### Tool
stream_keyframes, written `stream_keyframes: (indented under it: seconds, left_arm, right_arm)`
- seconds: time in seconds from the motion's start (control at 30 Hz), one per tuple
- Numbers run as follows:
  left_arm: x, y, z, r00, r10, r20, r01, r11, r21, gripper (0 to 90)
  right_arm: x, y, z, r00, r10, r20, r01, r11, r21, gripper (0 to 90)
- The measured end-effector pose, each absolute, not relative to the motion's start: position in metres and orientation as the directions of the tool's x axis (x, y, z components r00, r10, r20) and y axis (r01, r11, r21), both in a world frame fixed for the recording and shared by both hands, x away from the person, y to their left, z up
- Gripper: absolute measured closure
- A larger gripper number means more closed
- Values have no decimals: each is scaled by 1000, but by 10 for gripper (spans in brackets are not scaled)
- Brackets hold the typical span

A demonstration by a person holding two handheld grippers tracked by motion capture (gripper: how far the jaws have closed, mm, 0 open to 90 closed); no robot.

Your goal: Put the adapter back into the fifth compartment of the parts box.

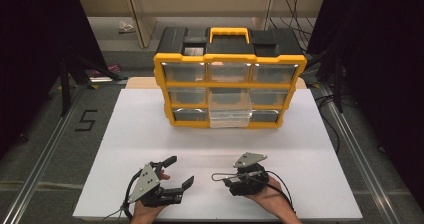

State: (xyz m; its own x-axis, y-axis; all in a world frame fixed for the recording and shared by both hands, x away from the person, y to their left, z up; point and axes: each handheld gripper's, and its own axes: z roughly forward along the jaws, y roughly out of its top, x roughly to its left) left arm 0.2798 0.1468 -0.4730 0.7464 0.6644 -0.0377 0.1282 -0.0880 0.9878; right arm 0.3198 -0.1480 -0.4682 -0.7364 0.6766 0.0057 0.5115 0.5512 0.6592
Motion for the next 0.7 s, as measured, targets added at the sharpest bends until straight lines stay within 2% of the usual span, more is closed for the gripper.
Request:
stream_keyframes:
  seconds: [0.7]
  left_arm:
    - [280,146,-473,746,665,-35,124,-88,988,179]
  right_arm:
    - [327,-136,-480,-747,665,-4,530,600,599,395]
